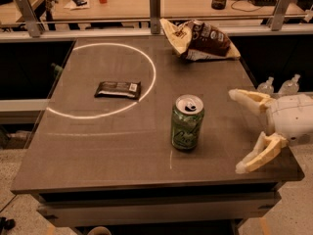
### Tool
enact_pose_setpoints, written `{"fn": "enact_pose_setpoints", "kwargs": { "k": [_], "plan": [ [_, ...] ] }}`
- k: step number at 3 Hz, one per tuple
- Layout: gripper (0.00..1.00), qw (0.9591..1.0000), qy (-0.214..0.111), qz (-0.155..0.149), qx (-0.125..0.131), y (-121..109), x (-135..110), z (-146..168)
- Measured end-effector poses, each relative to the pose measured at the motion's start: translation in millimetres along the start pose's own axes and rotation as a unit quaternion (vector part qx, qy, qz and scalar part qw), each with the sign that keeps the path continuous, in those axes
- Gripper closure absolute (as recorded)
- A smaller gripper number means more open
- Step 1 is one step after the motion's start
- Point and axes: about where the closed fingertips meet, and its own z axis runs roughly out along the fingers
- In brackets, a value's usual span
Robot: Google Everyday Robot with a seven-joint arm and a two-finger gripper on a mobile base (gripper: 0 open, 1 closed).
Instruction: Move green can near rxbar chocolate
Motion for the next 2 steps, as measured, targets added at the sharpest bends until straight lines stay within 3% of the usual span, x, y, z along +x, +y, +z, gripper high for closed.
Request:
{"fn": "enact_pose_setpoints", "kwargs": {
  "k": [2],
  "plan": [
    [0.00,0.9984,-0.045,0.020,-0.029,15.3,-13.7,58.2]
  ]
}}
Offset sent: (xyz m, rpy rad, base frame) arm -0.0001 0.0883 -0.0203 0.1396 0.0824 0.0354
